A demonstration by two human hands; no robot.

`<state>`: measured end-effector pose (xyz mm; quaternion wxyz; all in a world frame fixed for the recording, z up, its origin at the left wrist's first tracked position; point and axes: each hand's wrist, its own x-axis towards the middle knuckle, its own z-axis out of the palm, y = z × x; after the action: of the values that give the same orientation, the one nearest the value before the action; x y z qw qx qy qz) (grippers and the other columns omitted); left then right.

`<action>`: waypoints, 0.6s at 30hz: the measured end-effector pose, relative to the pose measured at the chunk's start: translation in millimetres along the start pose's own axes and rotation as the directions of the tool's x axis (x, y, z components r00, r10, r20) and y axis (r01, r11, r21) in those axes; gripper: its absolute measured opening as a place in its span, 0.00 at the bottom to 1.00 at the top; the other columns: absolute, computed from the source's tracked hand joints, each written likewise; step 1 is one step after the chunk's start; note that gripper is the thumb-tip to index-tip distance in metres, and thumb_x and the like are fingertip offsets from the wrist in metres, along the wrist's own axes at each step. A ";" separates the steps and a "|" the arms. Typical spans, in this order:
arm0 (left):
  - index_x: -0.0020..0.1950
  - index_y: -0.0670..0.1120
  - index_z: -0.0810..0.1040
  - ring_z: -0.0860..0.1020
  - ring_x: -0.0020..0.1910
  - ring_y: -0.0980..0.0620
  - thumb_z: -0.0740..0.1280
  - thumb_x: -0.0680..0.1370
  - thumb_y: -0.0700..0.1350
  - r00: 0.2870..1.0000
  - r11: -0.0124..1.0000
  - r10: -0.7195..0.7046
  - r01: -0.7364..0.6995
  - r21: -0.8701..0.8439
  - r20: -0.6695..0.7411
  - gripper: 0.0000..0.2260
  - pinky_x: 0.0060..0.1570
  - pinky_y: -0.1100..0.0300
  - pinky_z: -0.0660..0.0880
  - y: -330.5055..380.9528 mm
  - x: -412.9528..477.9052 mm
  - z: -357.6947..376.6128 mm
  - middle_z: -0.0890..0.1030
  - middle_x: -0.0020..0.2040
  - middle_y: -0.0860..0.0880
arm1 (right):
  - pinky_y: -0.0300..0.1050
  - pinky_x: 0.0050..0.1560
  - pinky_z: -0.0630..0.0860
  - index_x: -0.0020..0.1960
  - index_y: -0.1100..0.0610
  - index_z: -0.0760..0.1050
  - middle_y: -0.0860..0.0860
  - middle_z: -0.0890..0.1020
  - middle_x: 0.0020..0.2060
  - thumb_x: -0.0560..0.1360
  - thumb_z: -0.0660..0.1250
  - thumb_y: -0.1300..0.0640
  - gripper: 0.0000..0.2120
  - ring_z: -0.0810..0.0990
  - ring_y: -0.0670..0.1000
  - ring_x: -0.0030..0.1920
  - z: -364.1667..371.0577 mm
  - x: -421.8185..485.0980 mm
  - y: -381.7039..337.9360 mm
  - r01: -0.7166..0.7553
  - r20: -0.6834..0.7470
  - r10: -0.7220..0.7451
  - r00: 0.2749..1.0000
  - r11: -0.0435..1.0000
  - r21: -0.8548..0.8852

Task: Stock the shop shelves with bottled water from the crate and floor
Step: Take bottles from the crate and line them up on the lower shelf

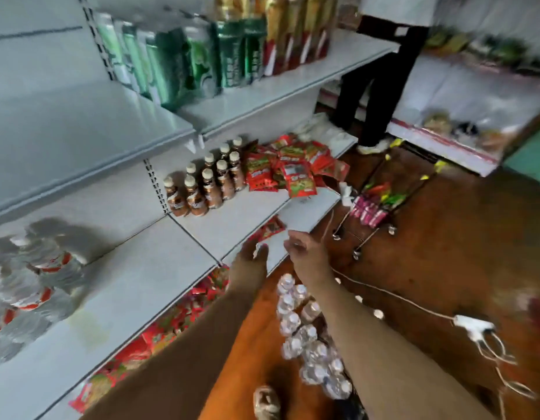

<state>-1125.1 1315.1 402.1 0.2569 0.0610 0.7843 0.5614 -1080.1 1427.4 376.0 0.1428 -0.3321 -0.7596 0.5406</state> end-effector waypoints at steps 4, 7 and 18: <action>0.64 0.44 0.75 0.74 0.62 0.45 0.63 0.78 0.46 0.962 0.987 0.045 -0.085 0.139 0.269 0.15 0.64 0.56 0.68 23.4 -70.2 95.0 0.77 0.63 0.44 | 0.44 0.64 0.70 0.63 0.63 0.73 0.56 0.77 0.58 0.77 0.63 0.63 0.15 0.75 0.50 0.57 -117.6 -78.0 33.0 -0.178 -0.207 0.209 0.956 0.971 0.157; 0.62 0.43 0.76 0.74 0.60 0.48 0.63 0.78 0.44 0.883 0.971 0.063 -0.161 0.174 0.465 0.14 0.59 0.61 0.67 22.1 -127.8 166.2 0.78 0.59 0.46 | 0.42 0.62 0.72 0.64 0.59 0.73 0.50 0.77 0.59 0.77 0.63 0.58 0.16 0.75 0.48 0.60 -191.3 -150.6 75.9 -0.281 -0.349 0.331 0.877 0.941 0.187; 0.66 0.42 0.72 0.76 0.46 0.53 0.62 0.79 0.44 0.633 0.894 -0.232 -0.161 0.418 0.739 0.15 0.47 0.59 0.69 -115.8 -293.2 356.0 0.78 0.56 0.46 | 0.42 0.59 0.71 0.64 0.64 0.72 0.56 0.76 0.61 0.77 0.64 0.61 0.16 0.74 0.53 0.61 -319.3 -354.0 289.6 -0.558 -0.422 0.694 0.584 0.720 0.412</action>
<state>-682.6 1462.9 310.0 0.5575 0.3367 0.7055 0.2795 -533.3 1482.5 280.6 0.1914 -0.7006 -0.4473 0.5219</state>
